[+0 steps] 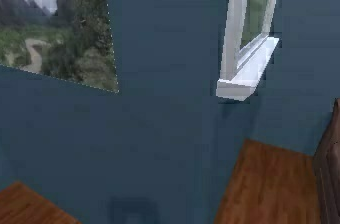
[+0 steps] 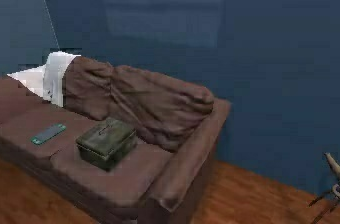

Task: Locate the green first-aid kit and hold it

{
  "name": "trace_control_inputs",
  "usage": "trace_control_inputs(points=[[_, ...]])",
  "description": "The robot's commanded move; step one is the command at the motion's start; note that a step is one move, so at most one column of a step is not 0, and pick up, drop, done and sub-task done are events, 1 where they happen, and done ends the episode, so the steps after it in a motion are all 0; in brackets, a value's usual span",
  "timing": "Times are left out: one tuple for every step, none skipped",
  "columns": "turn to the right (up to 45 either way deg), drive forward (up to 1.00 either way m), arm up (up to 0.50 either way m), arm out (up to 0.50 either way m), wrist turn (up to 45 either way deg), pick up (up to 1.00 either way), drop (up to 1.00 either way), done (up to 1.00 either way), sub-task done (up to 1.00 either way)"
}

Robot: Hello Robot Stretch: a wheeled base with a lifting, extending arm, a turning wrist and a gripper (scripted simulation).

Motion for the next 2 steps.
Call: trace_control_inputs(points=[[-15.0,0.00,0.00,0.00,0.0,0.00,0.00,0.00,0.00],[45.0,0.00,0.00,0.00,0.0,0.00,0.00,0.00,0.00]])
